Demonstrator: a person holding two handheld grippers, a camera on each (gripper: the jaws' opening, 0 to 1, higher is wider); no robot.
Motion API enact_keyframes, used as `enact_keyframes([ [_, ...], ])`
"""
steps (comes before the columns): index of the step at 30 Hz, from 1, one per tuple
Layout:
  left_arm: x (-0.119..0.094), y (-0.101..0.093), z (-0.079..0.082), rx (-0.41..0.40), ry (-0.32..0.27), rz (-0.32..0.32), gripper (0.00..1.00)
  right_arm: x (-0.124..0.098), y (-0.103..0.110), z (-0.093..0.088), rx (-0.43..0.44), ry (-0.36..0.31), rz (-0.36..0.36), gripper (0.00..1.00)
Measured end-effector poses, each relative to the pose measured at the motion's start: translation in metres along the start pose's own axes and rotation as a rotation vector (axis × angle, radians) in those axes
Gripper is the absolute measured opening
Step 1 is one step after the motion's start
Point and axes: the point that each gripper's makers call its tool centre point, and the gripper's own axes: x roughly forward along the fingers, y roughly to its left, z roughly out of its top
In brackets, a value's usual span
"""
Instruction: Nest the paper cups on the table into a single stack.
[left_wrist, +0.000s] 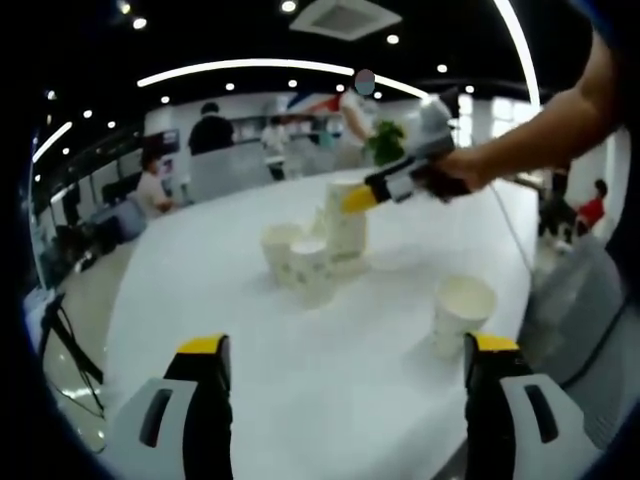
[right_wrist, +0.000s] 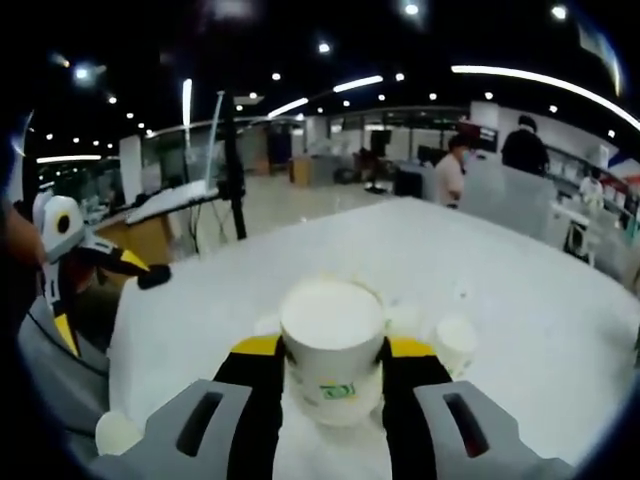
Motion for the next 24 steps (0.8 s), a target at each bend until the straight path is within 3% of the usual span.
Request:
enact_keyframes([
  [24, 0.002, -0.005, 0.005, 0.006, -0.005, -0.014, 0.94, -0.013, 0.013, 0.013, -0.014, -0.017, 0.029, 0.35],
])
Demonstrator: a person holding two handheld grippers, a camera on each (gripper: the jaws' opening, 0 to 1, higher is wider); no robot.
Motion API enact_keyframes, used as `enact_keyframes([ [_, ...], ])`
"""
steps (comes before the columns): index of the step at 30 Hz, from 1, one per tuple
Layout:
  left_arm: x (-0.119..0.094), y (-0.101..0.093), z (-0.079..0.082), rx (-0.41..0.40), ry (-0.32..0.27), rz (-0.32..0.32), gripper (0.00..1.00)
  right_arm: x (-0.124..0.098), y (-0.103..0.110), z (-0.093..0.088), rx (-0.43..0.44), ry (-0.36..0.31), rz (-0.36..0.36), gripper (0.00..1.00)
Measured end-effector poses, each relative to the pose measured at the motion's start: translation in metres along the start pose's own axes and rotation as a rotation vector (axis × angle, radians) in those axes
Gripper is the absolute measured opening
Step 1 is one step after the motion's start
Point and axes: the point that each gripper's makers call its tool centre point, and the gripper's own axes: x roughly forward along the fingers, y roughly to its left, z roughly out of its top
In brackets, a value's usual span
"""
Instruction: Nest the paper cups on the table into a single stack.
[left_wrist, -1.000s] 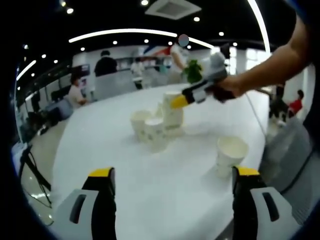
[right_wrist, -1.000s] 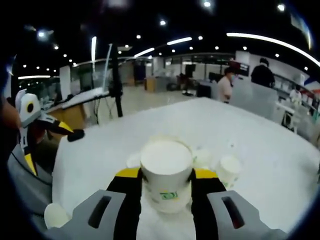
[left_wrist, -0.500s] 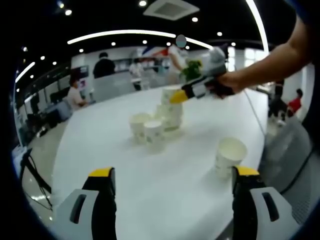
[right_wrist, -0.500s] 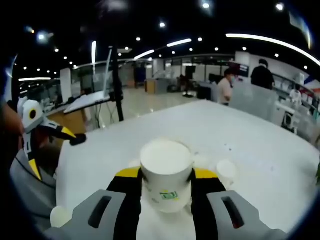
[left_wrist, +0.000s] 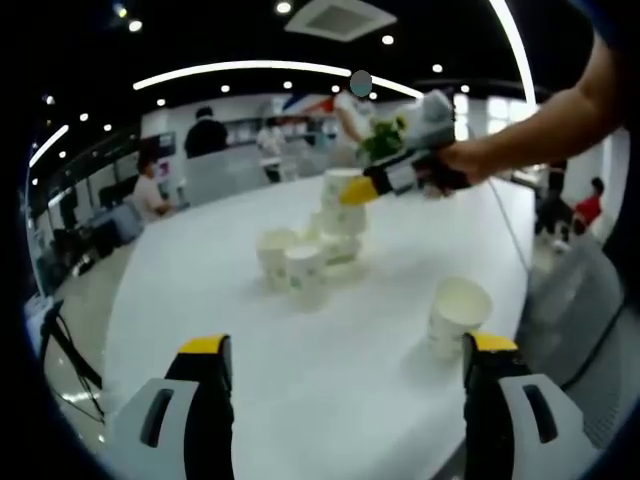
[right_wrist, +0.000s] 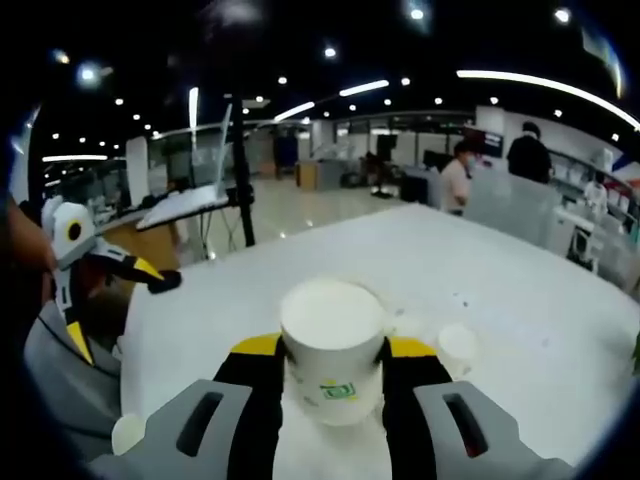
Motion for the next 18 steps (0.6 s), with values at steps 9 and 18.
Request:
enact_keyframes([
  [9, 0.003, -0.003, 0.014, -0.034, -0.041, -0.005, 0.98, -0.010, 0.010, 0.006, 0.007, -0.013, 0.021, 0.35],
  [18, 0.006, -0.003, 0.020, -0.022, -0.020, 0.007, 0.96, -0.021, 0.018, 0.007, -0.010, -0.007, 0.040, 0.36],
])
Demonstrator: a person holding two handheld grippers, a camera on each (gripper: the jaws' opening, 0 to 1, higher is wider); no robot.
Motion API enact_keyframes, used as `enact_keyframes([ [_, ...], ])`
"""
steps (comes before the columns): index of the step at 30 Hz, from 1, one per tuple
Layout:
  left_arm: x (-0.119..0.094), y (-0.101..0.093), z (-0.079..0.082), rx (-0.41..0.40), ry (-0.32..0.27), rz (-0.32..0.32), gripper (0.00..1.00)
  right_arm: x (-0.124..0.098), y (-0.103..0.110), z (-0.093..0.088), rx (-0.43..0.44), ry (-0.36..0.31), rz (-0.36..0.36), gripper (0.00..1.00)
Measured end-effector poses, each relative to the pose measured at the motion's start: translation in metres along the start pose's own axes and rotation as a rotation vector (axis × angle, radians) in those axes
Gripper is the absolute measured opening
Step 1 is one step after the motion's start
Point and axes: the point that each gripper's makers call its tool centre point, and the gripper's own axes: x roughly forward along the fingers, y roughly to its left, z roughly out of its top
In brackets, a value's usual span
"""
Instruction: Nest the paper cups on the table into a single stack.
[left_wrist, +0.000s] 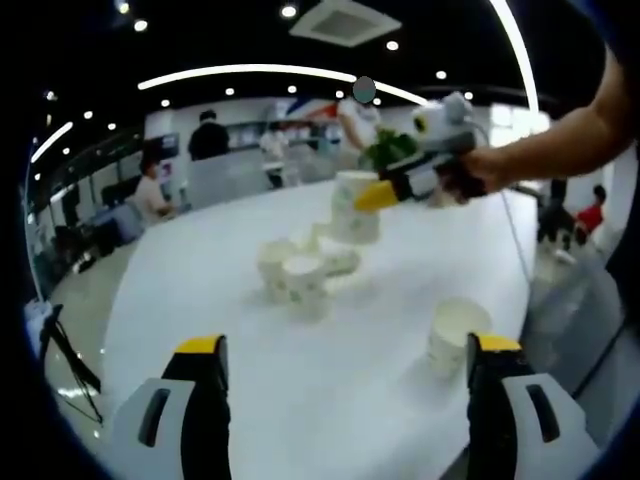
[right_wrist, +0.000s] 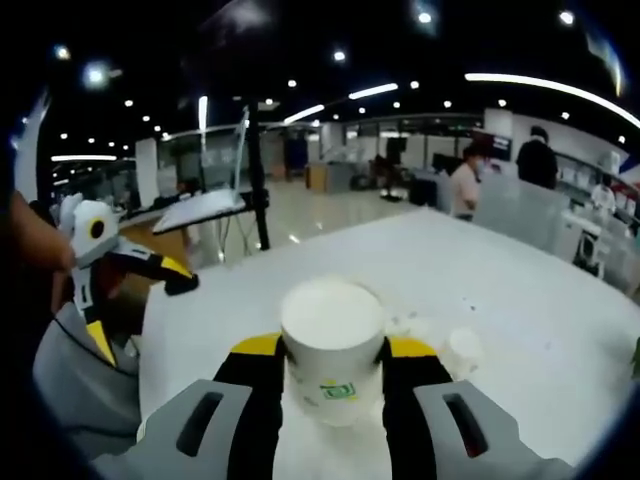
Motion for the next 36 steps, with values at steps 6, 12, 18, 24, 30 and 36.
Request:
enact_keyframes([
  [6, 0.002, -0.001, -0.001, 0.008, 0.008, -0.004, 0.95, -0.005, 0.004, 0.001, -0.007, -0.003, 0.003, 0.36],
  [12, 0.005, -0.003, -0.001, 0.006, 0.017, -0.010, 0.94, -0.010, 0.008, 0.007, 0.002, -0.016, 0.009, 0.36],
  [18, 0.007, -0.006, 0.006, -0.001, 0.006, -0.020, 0.94, -0.014, 0.018, 0.007, -0.017, -0.013, 0.036, 0.36],
  [24, 0.010, -0.008, 0.009, 0.009, -0.005, -0.028, 0.93, -0.017, 0.028, 0.010, -0.027, -0.019, 0.055, 0.36],
  [30, 0.010, -0.012, 0.012, 0.011, -0.008, -0.037, 0.92, -0.021, 0.037, 0.012, -0.029, -0.025, 0.072, 0.36],
  [36, 0.014, -0.017, 0.019, 0.018, -0.034, -0.056, 0.88, -0.025, 0.046, 0.016, -0.033, -0.041, 0.093, 0.36],
])
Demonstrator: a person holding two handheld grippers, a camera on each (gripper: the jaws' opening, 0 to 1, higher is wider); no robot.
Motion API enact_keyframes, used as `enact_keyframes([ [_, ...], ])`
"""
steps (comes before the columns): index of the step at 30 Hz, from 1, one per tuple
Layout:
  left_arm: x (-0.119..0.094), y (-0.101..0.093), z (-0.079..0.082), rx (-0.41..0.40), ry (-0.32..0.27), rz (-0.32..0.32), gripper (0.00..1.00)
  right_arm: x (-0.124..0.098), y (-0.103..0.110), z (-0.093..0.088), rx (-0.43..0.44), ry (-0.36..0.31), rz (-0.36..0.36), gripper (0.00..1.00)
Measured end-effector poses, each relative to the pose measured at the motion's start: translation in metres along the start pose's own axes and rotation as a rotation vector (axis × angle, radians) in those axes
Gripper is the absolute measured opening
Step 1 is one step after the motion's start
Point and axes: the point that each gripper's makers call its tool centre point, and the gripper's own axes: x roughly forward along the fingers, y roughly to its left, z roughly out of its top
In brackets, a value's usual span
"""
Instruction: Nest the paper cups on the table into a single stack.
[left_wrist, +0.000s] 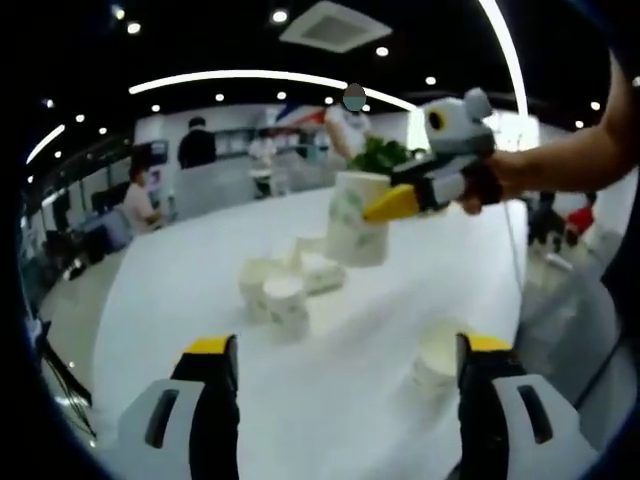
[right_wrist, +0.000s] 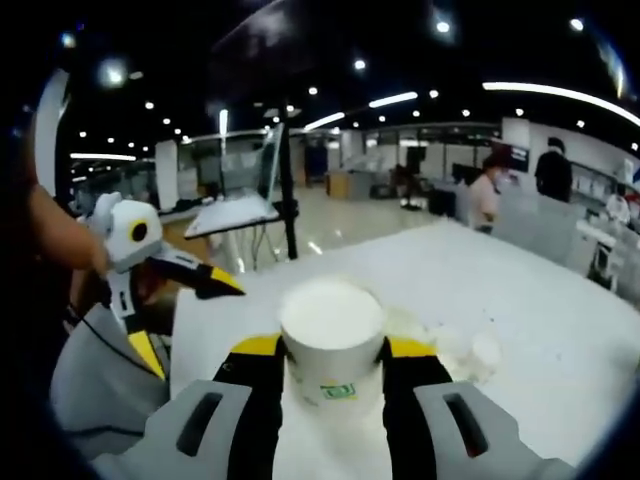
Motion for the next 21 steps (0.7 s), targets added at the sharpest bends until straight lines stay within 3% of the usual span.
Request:
enact_keyframes([
  [9, 0.005, -0.008, 0.007, -0.005, -0.018, -0.029, 0.83, -0.004, 0.014, 0.002, -0.001, -0.002, 0.036, 0.36],
  [21, 0.010, -0.025, 0.013, 0.014, -0.024, -0.102, 0.68, -0.014, 0.031, 0.004, -0.029, -0.030, 0.072, 0.36],
])
